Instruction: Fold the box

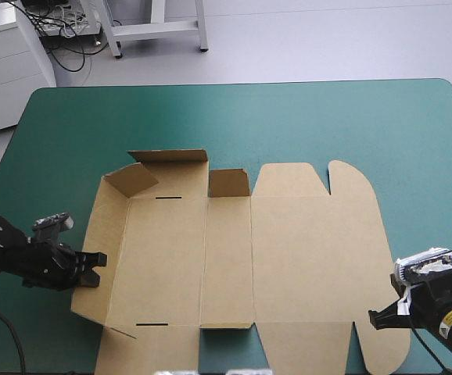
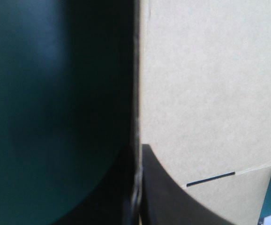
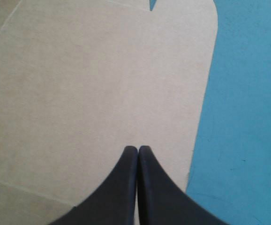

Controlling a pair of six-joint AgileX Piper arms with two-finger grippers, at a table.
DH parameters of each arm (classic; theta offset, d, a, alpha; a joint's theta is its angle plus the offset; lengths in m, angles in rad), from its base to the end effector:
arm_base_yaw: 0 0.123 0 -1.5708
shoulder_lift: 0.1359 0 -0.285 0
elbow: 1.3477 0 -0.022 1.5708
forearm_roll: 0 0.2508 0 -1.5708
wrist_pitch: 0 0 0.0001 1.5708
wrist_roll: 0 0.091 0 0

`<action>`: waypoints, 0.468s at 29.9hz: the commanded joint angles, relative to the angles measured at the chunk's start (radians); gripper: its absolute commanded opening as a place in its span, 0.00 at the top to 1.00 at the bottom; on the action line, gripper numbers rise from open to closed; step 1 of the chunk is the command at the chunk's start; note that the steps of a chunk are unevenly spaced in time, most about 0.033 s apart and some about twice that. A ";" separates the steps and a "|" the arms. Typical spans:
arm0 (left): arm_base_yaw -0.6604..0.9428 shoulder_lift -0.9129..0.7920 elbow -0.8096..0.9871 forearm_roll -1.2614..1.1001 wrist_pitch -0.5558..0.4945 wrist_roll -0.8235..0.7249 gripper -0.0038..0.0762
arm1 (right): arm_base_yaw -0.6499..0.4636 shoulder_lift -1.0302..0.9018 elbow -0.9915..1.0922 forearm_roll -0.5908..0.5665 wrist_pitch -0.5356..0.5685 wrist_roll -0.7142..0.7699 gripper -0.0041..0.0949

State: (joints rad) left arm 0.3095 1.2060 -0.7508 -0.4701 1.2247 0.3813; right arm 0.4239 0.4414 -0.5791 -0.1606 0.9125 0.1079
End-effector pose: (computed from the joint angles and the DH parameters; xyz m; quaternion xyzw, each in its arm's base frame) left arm 0.1818 0.0174 0.2486 -0.0464 0.9747 -0.2089 0.0639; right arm 0.0693 0.0186 0.2990 -0.1588 0.8872 0.0364 0.4316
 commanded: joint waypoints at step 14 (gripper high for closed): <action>-0.255 0.167 -0.561 0.347 0.076 -0.015 0.99 | -0.005 0.005 -0.024 0.019 -0.039 -0.008 0.98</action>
State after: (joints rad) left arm 0.1348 1.3664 -1.2383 -0.2101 1.2325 0.3447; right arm 0.4239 0.4414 -0.5791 -0.1515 0.9207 0.1079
